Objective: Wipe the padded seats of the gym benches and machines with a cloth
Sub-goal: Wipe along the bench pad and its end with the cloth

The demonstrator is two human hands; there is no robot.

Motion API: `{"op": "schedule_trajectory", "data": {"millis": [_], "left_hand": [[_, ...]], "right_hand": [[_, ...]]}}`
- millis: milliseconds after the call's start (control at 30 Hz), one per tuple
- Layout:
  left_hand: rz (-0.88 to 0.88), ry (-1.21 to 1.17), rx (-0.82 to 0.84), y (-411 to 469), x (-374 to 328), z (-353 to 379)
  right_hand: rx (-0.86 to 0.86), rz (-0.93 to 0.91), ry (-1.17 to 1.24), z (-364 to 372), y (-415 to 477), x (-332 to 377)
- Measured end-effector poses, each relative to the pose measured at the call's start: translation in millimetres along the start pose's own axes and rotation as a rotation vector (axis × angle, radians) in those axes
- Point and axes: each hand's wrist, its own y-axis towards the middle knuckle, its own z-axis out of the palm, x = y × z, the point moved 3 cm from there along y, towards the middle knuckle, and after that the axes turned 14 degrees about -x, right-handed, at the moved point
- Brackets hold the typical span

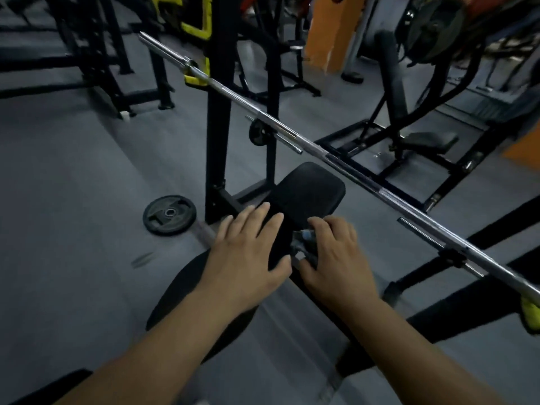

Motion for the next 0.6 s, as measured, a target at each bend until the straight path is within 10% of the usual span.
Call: {"op": "schedule_trajectory", "data": {"millis": [600], "left_hand": [[-0.168, -0.194, 0.205, 207, 91, 276]], "right_hand": [[0.216, 0.247, -0.040, 256, 209, -166]]}}
